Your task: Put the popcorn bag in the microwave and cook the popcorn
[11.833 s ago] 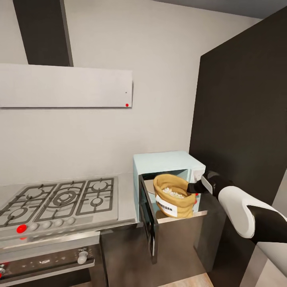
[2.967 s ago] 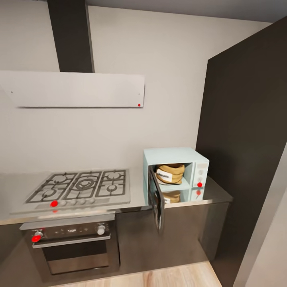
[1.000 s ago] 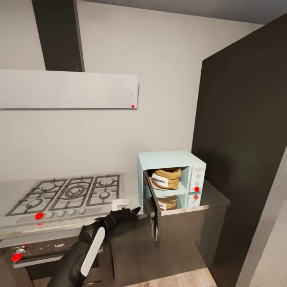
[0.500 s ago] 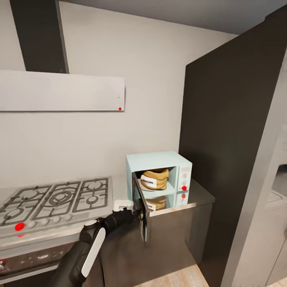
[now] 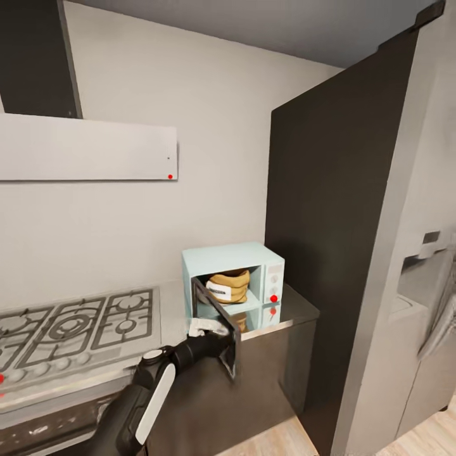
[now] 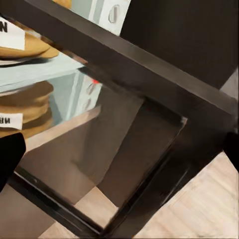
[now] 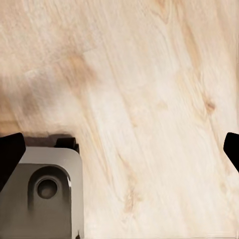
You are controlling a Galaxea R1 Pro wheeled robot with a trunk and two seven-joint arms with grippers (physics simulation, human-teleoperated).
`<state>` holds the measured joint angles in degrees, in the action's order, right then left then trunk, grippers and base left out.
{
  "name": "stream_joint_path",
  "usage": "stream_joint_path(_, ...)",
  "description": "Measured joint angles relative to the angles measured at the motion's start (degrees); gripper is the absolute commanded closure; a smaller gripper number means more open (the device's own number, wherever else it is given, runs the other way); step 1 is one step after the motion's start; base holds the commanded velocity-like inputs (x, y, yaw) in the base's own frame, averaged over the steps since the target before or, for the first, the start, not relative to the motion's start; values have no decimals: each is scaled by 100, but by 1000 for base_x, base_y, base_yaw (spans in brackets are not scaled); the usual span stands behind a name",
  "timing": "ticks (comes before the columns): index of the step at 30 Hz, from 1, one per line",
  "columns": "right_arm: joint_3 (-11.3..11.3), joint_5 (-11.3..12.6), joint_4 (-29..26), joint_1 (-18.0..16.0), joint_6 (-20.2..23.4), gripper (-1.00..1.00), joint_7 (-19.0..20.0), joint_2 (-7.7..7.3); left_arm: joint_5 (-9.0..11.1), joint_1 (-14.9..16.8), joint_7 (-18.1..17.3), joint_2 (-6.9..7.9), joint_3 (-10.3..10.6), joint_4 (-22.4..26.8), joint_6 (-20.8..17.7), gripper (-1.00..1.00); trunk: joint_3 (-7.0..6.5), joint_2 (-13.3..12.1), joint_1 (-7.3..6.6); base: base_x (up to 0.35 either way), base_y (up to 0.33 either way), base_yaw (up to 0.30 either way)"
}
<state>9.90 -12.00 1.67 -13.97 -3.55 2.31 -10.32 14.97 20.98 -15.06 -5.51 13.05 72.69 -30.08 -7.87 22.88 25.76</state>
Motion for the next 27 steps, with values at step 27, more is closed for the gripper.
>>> stream_joint_path(27, -1, 4, 11, 2, 77, -100, 3, 60, -12, -3, 12, -8, 203, -22, 25, -100, -181, 1, -3, 219, 0, -208)
